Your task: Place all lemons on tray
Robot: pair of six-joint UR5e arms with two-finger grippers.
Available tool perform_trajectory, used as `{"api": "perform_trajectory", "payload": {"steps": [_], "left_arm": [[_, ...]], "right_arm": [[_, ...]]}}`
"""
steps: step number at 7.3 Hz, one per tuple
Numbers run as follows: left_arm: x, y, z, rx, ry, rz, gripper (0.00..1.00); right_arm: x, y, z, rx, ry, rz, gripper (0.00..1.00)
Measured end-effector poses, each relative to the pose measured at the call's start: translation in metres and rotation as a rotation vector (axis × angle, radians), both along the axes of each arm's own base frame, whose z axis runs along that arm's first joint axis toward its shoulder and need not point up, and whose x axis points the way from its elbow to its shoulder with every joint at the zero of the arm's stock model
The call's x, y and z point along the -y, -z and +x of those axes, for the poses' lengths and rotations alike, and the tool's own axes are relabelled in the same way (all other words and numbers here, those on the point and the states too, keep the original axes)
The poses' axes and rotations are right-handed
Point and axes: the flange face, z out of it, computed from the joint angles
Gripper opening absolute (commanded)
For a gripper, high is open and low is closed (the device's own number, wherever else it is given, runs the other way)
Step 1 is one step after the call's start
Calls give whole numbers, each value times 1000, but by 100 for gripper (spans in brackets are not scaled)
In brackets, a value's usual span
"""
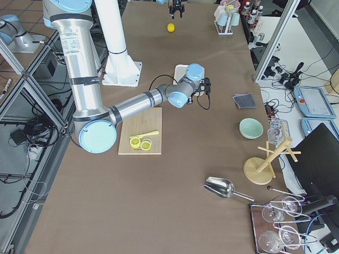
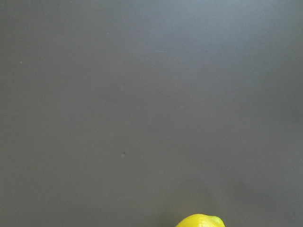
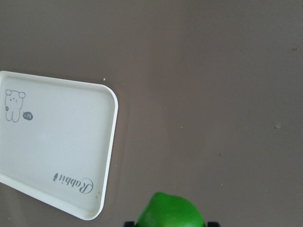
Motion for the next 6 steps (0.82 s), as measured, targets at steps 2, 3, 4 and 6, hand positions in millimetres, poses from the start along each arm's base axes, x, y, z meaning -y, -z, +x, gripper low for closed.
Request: {"api": "perform_trajectory", "payload": {"steps": [2, 3, 4, 6], "left_arm": [[-12, -18, 11, -13, -36, 36, 98], [-16, -24, 16, -18, -49, 48, 98], [-18, -26, 23, -16, -59, 58, 98], [-22, -34, 34, -9, -78, 69, 98]], "right_arm": [[13, 25, -1, 10, -26, -17, 0], [18, 34, -3, 12, -36, -27, 0], [21, 41, -6, 15, -43, -36, 0], [25, 49, -11, 15, -51, -39, 0]]}}
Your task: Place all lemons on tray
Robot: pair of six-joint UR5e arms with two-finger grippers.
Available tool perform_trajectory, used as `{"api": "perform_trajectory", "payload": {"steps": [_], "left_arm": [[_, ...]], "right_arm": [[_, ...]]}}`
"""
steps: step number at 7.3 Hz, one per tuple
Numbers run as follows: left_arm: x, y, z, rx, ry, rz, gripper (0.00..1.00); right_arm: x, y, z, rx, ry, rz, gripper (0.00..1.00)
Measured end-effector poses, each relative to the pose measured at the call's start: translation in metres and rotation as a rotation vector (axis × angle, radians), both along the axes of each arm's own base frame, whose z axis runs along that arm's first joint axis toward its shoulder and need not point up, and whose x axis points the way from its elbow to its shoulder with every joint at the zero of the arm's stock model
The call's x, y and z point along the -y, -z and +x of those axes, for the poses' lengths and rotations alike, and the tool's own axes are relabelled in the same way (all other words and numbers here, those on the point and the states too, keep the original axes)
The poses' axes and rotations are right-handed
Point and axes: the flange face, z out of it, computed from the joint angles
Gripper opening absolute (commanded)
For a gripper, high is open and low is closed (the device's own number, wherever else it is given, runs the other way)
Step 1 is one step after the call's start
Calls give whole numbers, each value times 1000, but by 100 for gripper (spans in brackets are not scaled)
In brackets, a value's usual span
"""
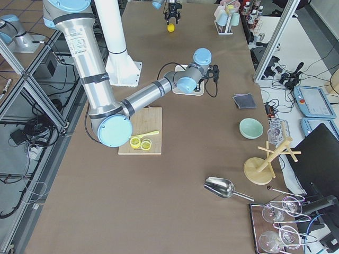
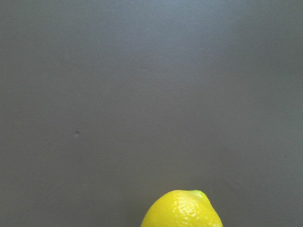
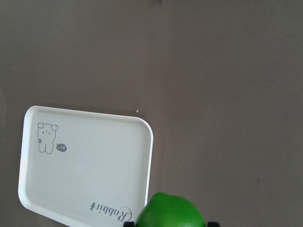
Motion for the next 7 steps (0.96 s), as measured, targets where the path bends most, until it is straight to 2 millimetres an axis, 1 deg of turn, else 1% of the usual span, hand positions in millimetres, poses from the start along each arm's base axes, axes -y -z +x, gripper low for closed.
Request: {"api": "perform_trajectory", "payload": {"steps": [1, 2, 3, 4, 5, 6, 7], "left_arm": [[-2, -8, 4, 3, -6, 5, 98], [-3, -14, 8, 3, -12, 12, 95], [-3, -18, 12, 2, -17, 14, 49], [-4, -20, 14, 1, -20, 13, 0], [-4, -21, 15, -1, -24, 9, 0], [-5, -16, 16, -19, -32, -14, 0], [-6, 3, 21, -68, -41, -91, 0]], "right_arm": [[3, 5, -8, -4, -4, -1, 0], [4, 9, -16, -8, -3, 0, 0], [3, 12, -21, -8, -1, 2, 0], [3, 15, -25, -7, 2, 5, 0], [2, 18, -29, -5, 2, 1, 0], [0, 22, -33, -1, 0, -7, 0], [-1, 27, -39, 2, 1, -7, 0]]}}
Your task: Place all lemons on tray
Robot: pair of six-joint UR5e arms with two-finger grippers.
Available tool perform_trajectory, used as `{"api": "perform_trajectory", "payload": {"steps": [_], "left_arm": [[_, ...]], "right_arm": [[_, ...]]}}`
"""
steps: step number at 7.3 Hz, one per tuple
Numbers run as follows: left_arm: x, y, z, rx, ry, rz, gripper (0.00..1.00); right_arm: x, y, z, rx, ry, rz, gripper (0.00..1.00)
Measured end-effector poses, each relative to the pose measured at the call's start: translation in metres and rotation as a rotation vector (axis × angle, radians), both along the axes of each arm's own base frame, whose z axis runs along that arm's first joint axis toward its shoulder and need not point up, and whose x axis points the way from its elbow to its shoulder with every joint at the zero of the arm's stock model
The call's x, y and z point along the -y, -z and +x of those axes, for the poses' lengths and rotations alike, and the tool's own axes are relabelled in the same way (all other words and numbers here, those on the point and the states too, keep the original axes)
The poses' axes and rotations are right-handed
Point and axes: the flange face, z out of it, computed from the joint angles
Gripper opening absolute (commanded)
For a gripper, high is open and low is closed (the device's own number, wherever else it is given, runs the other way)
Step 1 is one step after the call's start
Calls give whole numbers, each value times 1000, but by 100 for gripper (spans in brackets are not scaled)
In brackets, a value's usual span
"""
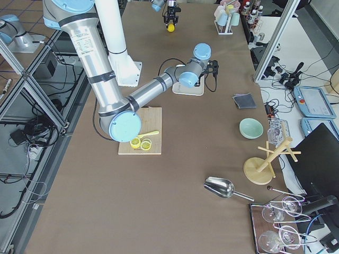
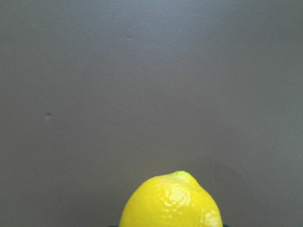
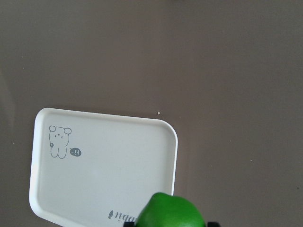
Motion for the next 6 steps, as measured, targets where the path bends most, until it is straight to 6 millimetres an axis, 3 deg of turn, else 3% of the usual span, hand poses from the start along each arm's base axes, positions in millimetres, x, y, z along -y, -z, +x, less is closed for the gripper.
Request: {"api": "perform_trajectory", "payload": {"steps": [2, 3, 6], "left_arm": [[12, 77, 16, -118, 35, -236, 0], [28, 113, 28, -162, 80, -345, 0], [117, 232, 92, -245, 271, -571, 0]], "right_arm": [[-5, 9, -15, 2, 2, -1, 0], [-9, 16, -26, 3, -3, -2, 0], [-8, 24, -66, -25, -15, 15, 0]]}}
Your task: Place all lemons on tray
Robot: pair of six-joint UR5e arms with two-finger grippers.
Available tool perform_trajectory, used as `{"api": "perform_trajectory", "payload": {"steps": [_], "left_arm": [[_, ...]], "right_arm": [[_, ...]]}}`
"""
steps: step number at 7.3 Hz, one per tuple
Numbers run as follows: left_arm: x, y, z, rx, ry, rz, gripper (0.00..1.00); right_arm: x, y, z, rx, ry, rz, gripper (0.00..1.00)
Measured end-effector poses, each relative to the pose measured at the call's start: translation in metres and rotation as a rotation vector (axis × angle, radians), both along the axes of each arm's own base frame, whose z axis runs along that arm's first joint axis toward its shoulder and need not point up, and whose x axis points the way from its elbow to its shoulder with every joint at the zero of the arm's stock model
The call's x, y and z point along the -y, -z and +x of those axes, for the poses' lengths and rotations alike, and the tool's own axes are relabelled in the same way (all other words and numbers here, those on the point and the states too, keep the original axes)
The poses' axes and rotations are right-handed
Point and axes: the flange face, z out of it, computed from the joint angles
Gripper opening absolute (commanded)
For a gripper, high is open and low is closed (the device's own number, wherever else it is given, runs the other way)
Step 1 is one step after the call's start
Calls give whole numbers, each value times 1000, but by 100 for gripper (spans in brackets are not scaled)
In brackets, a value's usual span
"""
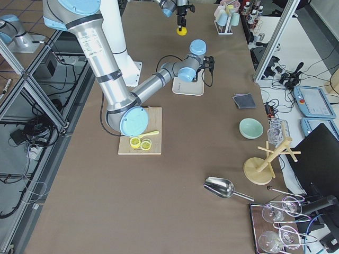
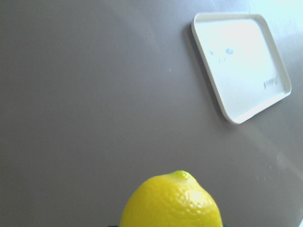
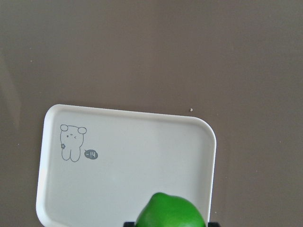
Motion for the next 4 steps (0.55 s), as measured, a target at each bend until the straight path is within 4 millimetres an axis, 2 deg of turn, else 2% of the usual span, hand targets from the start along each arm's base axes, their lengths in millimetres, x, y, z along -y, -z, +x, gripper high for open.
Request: {"api": "perform_trajectory", "payload": {"steps": [1, 2, 3, 4], "left_arm": [[27, 47, 25, 6, 28, -18, 0], [42, 89, 58, 20, 51, -21, 0], [41, 119, 99, 41, 82, -17, 0], [36, 139, 136, 58, 106, -10, 0]], "right_arm": [[5, -2, -17, -16, -2, 1, 0], [7, -3, -33, -31, -6, 7, 0], [7, -4, -47, -45, -8, 12, 0], [5, -8, -57, -58, -9, 13, 0]]}}
